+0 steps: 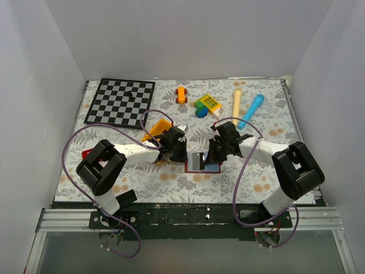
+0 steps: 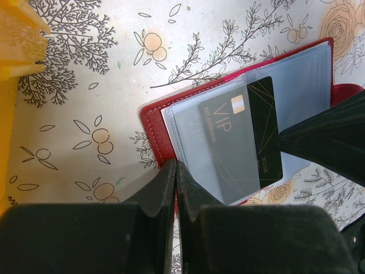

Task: Put the credit cards into the card holder
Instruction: Insert the credit card into the card holder.

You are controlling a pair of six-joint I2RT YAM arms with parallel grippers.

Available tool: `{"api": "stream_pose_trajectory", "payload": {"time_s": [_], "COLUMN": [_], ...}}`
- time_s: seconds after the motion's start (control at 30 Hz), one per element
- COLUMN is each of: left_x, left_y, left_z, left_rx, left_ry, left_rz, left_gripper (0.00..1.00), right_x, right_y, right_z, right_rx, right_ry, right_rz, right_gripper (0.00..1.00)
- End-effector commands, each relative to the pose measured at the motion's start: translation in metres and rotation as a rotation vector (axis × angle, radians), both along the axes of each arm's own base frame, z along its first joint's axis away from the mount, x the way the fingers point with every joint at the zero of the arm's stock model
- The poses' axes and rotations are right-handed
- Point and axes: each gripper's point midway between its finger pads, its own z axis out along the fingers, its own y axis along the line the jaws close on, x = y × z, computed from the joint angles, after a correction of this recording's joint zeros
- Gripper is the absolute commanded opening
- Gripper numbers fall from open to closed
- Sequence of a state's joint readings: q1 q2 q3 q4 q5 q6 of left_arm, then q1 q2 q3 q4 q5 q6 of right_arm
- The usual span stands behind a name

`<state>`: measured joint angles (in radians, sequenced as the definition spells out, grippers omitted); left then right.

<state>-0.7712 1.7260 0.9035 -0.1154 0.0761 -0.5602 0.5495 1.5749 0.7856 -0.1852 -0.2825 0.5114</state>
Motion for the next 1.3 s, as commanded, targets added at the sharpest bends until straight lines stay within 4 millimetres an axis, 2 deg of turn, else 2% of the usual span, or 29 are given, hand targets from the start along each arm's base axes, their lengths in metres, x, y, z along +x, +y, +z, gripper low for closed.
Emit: {"api": "stream_pose_trajectory", "payload": {"time_s": [0.0,0.87,1.03,1.27], "left_x": [-0.020,-0.020,-0.020,-0.020], "left_y": [0.015,0.015,0.016,0.015], "left_z": [-0.016,-0.016,-0.017,-0.017], "left_rx": [0.052,0.049,0.053,0.053], "left_ry": [0.066,0.064,0.066,0.065], "left_rz": [-0.011,-0.013,-0.010,-0.011], "left_gripper": [0.00,0.00,0.00,0.00], "right_x": [0.006,0.001,0.003,0.006], "right_y": [0.010,0.038,0.030,0.005], "right_z": [0.004,0.006,0.012,0.027], "right_rx": [-0.001,0.006,-0.025,-0.097], "right_ry": [-0.017,-0.010,-0.044,-0.129], "right_rz": [0.019,0.090,0.073,0.015], "right_gripper": [0.01,0.01,0.01,0.01]}}
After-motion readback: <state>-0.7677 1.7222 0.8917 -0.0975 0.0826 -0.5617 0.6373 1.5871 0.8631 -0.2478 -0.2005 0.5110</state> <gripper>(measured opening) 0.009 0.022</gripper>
